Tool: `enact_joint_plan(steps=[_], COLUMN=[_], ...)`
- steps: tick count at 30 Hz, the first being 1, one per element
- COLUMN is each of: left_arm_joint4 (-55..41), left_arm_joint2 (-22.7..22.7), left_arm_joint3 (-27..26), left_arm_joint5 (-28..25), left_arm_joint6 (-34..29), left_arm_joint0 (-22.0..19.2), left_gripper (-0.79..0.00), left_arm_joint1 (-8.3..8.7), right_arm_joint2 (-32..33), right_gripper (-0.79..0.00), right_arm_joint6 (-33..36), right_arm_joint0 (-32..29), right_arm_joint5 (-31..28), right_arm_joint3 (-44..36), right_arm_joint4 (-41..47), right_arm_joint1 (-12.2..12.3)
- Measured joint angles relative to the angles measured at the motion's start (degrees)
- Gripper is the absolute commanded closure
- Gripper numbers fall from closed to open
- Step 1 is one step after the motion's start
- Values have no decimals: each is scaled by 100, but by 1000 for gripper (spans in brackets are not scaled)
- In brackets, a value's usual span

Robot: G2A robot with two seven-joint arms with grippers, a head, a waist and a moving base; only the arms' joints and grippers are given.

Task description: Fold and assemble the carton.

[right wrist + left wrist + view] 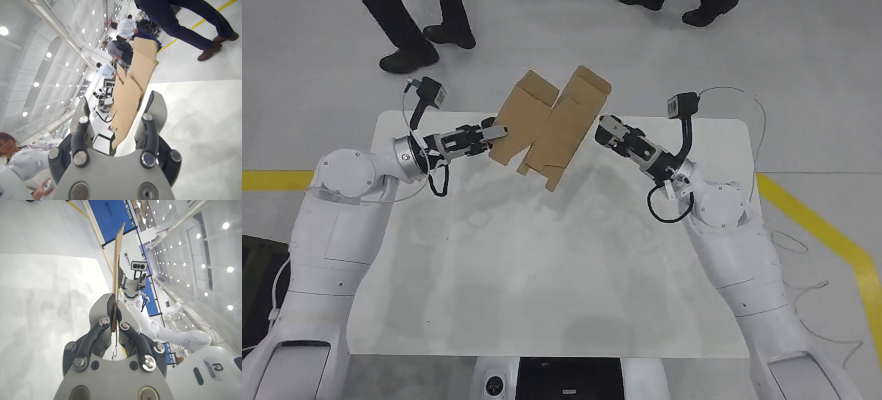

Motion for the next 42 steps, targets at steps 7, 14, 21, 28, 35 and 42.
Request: enact_joint_plan(steps=[7,14,21,28,35,42], left_arm_joint4=[-427,-639,-750,-725,-855,-861], left_arm_joint2=[-9,81,118,161,214,257], left_arm_joint3=[406,280,75,72,85,140], left_arm_joint5=[97,217,303,199,145,130], left_arm_joint6=[-1230,-2245,-2322,-2296,-2357,-2326], left_arm_joint0=[-325,-204,-78,-93,-102,-133], left_gripper=[0,0,0,0,0,0], left_arm_joint1=[56,118,149,169,180,194], right_arm_joint2=[355,355,140,-87,-309,-451], right_gripper=[-785,-785,-699,-428,-160,0], right_arm_joint6=[1803,2712,3291,3570,3493,3439], right_arm_joint0=[0,149,332,422,494,616], right_arm_joint5=[46,12,-112,-25,-103,-157], right_arm_joint3=[293,586,839,749,817,974], right_arm_joint4=[698,1050,1316,1534,1618,1826], right_arm_joint1=[175,234,228,240,247,253])
